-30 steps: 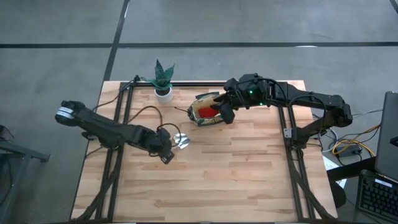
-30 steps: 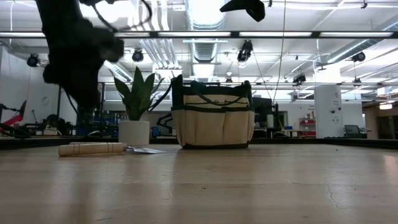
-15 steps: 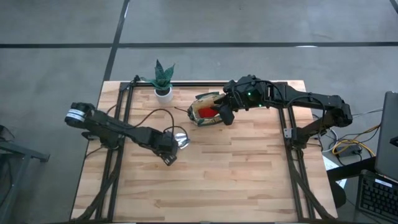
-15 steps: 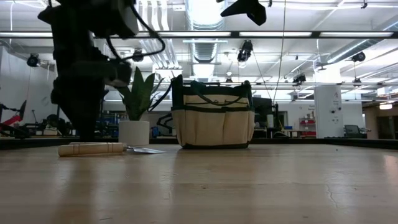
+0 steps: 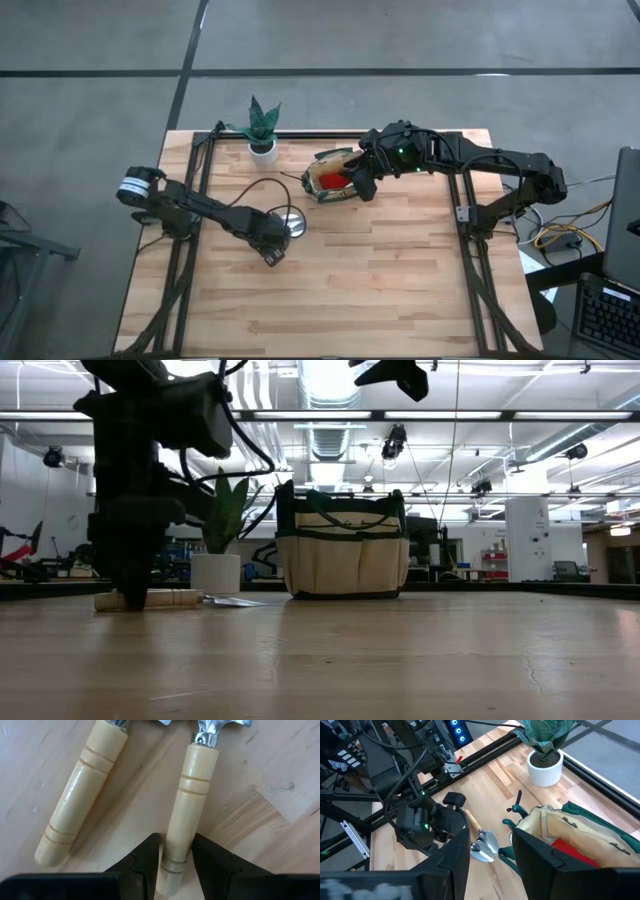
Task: Pick & Place Garden tools in Gardening bag
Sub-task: Put the brown trowel into the white bag
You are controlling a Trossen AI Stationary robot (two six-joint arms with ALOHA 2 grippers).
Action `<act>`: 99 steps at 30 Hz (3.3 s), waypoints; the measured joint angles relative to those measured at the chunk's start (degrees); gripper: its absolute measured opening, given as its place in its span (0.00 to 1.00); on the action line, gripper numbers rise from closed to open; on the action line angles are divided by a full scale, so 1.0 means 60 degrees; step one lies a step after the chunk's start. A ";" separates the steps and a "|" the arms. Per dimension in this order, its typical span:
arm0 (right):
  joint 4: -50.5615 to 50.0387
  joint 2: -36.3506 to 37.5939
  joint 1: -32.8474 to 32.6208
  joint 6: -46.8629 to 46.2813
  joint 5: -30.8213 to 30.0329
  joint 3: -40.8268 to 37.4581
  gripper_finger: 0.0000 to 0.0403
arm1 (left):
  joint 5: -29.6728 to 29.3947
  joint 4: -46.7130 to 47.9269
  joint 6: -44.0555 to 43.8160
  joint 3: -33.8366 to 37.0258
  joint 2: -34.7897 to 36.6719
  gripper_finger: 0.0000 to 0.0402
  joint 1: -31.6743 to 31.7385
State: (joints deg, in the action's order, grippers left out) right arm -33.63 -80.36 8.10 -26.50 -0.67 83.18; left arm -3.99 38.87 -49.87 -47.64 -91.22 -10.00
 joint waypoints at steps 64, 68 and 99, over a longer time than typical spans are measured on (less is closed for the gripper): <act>0.5990 -0.0342 -0.1311 0.0828 0.2953 -0.0011 0.37 | 0.3660 -1.0260 -0.0443 0.0033 0.4931 0.18 -0.0141; 0.5985 -0.0393 -0.1311 0.0711 0.2962 -0.0010 0.34 | 0.3659 -1.0265 -0.0457 0.0033 0.4885 0.18 -0.0135; 0.7159 -0.0998 -0.1501 0.1086 0.3659 0.0000 0.03 | 0.4032 -1.0828 -0.0673 0.0033 0.4888 0.20 -0.0138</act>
State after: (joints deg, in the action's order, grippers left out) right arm 9.33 -86.35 -0.91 -19.98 21.28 83.18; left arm 20.20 -26.10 -53.91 -47.44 -61.89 -10.83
